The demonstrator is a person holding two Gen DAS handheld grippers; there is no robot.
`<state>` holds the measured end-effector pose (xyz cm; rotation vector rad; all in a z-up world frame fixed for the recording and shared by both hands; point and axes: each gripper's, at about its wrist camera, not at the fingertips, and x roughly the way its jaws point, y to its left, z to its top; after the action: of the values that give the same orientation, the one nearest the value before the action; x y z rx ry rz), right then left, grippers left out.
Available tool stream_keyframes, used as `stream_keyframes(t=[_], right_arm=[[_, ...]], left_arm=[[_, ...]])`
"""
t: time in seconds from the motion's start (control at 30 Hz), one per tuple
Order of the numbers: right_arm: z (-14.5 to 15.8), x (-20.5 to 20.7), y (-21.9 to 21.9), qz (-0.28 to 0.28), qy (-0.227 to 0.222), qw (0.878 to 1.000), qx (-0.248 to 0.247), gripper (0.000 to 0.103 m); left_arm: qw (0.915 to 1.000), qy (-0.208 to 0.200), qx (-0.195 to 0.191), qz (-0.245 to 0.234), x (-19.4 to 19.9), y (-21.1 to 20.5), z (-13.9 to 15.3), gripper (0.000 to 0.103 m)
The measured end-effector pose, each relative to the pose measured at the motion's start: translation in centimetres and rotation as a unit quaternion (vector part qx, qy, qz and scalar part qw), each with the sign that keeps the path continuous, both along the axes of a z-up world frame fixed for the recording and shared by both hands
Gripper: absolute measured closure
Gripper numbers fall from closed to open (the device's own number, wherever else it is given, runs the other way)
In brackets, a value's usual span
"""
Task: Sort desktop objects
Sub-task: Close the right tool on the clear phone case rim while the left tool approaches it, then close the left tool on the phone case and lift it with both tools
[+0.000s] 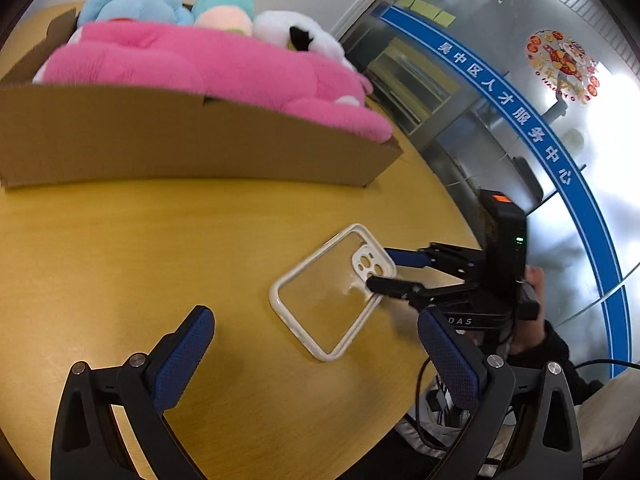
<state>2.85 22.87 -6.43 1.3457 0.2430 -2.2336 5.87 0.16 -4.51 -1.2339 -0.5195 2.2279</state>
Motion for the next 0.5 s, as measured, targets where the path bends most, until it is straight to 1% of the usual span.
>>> stream_keyframes(t=[0.03,0.07,0.1,0.13,0.3,0.4,0.5], right_arm=[[0.1,0.6,-0.1,-0.010,0.005,1.000,0.005,0.067],[0.1,1.1,-0.1,-0.020,0.005,1.000,0.001,0.078],[0.1,1.4,0.0,-0.026,0.004,1.000,-0.005,0.082],[0.0,1.8,-0.1,-0.031,0.003,0.999,-0.010,0.082],[-0.1,4.1,-1.1,-0.051,-0.003,0.998,-0.035,0.092],[-0.2,5.6,-1.7,-0.062,-0.016,0.997,-0.052,0.092],[-0.4,7.1,-2.5,-0.052,-0.025,0.997,-0.058,0.092]], left_arm=[[1.0000,-0.003,-0.001,0.002,0.0,0.0,-0.3,0.000],[1.0000,-0.005,-0.002,0.005,0.0,-0.1,-0.6,0.001],[0.9999,-0.008,0.000,0.008,0.1,-0.3,-0.8,0.001],[0.9999,-0.010,0.001,0.011,0.1,-0.5,-1.0,0.001],[0.9996,-0.017,-0.009,0.022,0.4,-0.8,-1.6,0.002],[0.9993,-0.018,-0.019,0.027,0.6,-1.1,-1.9,0.003],[0.9990,-0.017,-0.021,0.036,1.0,-1.7,-1.9,0.004]])
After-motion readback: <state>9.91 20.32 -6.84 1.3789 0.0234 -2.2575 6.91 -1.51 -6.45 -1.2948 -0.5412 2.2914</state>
